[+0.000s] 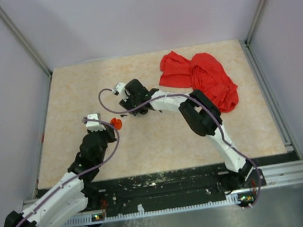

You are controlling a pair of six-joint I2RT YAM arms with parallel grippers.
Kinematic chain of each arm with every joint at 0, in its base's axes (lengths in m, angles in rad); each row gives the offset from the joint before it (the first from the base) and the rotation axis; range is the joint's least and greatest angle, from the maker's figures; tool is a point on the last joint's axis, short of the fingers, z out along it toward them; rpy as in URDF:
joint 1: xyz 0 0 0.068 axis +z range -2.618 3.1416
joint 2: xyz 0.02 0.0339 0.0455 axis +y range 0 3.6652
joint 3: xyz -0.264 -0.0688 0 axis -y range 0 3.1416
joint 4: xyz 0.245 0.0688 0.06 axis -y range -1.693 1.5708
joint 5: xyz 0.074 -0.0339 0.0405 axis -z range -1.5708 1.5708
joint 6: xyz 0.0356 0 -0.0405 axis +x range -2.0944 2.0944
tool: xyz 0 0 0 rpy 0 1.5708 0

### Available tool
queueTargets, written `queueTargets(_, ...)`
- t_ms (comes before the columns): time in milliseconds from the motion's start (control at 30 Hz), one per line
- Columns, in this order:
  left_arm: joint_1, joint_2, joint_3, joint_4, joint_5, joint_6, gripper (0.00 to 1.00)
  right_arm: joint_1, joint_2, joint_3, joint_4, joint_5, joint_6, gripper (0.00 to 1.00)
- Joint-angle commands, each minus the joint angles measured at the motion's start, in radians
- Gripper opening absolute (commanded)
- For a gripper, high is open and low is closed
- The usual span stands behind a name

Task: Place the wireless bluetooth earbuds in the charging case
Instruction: Move the earbud to the center of the board.

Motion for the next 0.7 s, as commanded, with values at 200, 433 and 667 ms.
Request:
queueTargets(200, 0.006, -0.027, -0.006, 0.013, 0.004, -0.018, 0.00, 0.042, 0.061, 0.072, -0.070, 0.094, -0.052, 0.32)
queueTargets(433, 0.006, -0.037, -0.009, 0.010, 0.014, -0.022, 0.00, 0.042, -0.023, -0.017, -0.070, 0.102, -0.032, 0.23)
queueTargets(667, 0.005, -0.053, -0.014, 0.016, 0.055, -0.021, 0.00, 0.058, -0.149, -0.201, -0.044, 0.110, 0.017, 0.20)
